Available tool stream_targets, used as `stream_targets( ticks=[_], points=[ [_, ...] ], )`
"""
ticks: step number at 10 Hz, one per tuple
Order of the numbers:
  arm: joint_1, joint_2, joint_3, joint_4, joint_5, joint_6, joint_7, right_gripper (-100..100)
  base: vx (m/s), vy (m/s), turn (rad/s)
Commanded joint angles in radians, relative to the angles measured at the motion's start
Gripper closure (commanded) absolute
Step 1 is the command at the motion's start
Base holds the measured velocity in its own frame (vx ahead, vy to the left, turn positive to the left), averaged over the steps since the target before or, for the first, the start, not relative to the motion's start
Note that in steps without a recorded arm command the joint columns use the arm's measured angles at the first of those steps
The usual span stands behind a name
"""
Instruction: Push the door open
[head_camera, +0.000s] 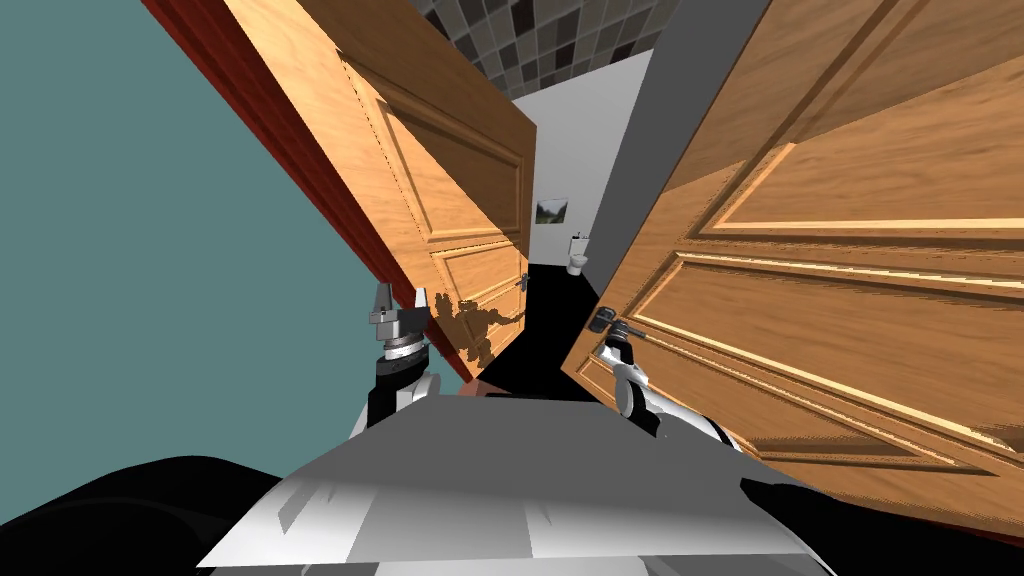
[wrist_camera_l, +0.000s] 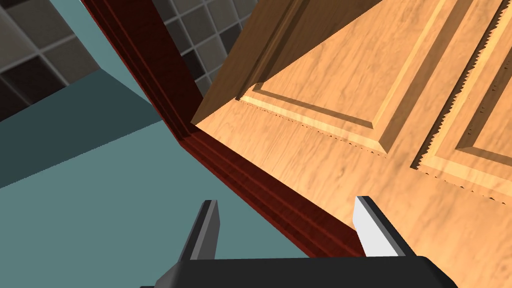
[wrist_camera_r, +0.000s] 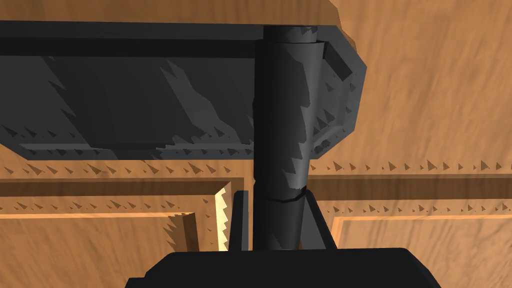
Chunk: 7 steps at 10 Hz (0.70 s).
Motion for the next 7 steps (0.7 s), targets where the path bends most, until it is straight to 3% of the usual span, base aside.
stream_targets(
  ticks=[1,6,7],
  points=[
    [0.009,-0.001,-0.021,-0.032,-0.002,0.012,0.013,100,0.103,-0.017,0.0],
    [-0.021,0.019,-0.112,0.006,-0.001,0.009,0.076,100,0.117,-0.016,-0.006],
    [-0.016,0.016,-0.101,0.01,-0.001,0.007,0.065,100,0.051,-0.011,-0.015]
  ],
)
